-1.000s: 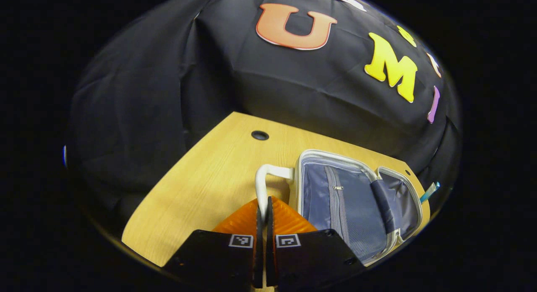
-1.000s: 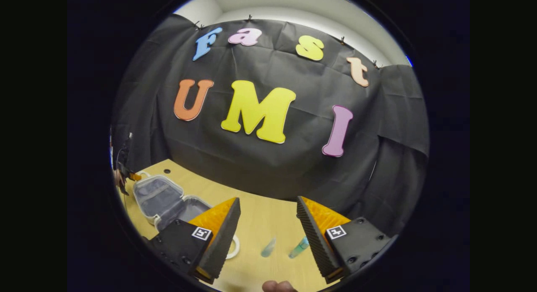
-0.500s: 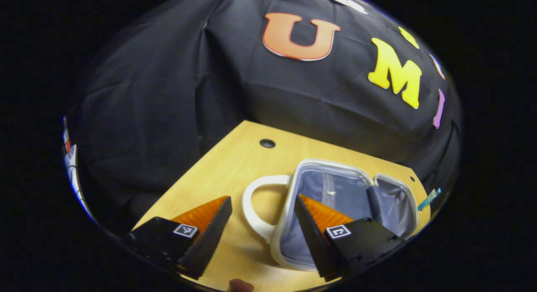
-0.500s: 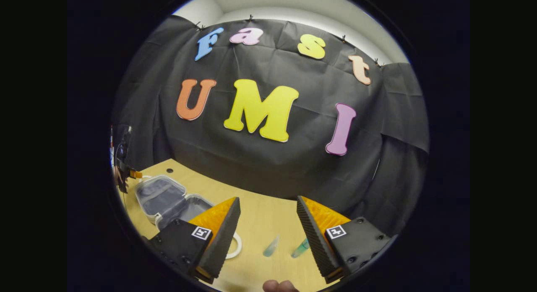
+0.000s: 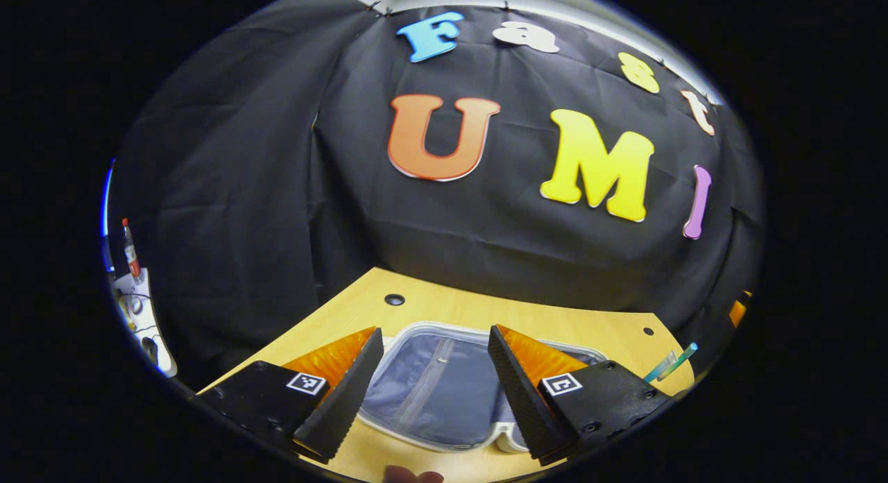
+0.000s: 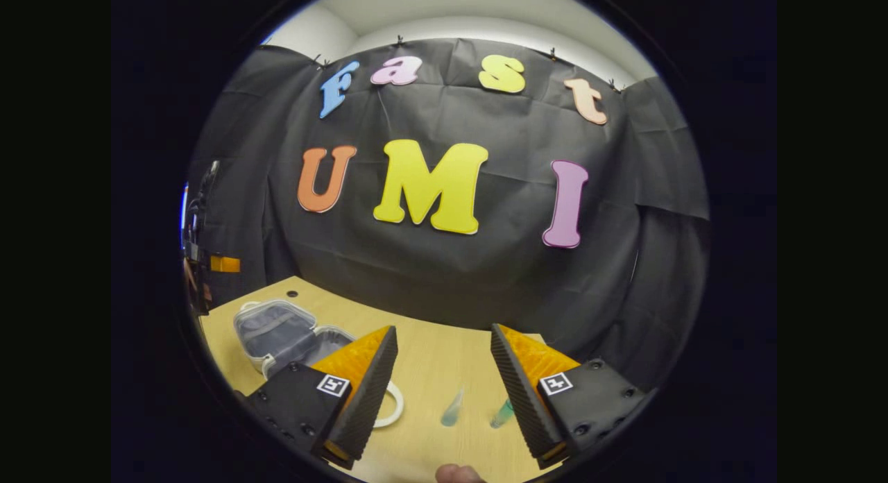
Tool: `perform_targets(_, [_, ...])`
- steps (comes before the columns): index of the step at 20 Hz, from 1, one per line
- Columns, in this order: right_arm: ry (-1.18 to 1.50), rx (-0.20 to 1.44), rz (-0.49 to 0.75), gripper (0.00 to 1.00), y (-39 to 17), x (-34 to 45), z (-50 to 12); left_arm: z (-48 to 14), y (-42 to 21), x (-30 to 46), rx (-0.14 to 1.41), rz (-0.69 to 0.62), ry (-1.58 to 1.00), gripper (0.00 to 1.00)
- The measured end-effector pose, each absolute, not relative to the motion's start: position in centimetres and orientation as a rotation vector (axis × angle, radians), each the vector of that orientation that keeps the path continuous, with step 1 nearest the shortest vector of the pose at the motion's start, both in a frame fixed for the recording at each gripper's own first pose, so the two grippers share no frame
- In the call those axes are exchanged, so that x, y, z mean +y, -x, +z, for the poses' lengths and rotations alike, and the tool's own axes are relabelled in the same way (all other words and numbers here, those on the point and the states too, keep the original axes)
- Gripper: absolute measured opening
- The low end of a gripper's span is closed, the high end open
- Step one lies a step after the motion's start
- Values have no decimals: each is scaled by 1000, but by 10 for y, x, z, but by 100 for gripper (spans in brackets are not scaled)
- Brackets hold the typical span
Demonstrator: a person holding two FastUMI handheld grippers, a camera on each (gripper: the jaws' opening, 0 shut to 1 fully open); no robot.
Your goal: First open the suitcase, pack the skin care products into it, and then close the suitcase.
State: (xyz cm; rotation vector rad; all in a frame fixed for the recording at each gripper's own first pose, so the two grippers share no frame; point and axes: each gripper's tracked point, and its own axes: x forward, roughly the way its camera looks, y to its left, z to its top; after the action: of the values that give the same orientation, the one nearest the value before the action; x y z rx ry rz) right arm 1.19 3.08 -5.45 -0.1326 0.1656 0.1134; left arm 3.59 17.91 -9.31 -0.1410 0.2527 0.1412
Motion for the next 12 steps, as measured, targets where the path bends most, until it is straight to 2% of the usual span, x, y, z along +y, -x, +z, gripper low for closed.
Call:
perform_targets(5, [94, 170, 82, 81, -13, -9, -56, -68, -28, 88, 193, 90, 174, 97])
perform_targets(12, [82, 202, 40, 81, -9, -53, -65, -74, -28, -6, 217, -55, 168, 97])
